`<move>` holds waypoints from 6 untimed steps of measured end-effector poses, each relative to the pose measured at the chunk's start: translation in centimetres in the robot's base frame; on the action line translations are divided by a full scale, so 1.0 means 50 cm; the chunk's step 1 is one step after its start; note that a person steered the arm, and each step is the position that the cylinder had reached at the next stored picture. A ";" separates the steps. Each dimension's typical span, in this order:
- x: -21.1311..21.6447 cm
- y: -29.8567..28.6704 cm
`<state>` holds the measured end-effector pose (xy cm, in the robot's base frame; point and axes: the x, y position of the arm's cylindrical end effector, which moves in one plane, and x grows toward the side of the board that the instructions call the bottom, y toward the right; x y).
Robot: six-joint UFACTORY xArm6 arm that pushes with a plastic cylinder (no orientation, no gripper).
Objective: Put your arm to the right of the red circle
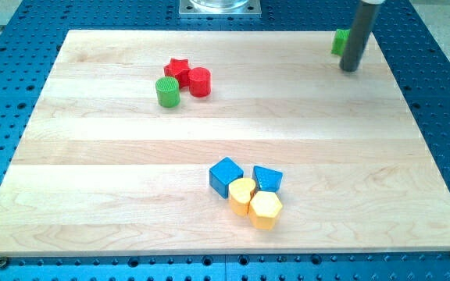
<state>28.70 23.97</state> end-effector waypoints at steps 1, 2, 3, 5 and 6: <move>-0.048 0.003; -0.050 0.003; -0.002 -0.027; 0.146 -0.191; 0.162 -0.206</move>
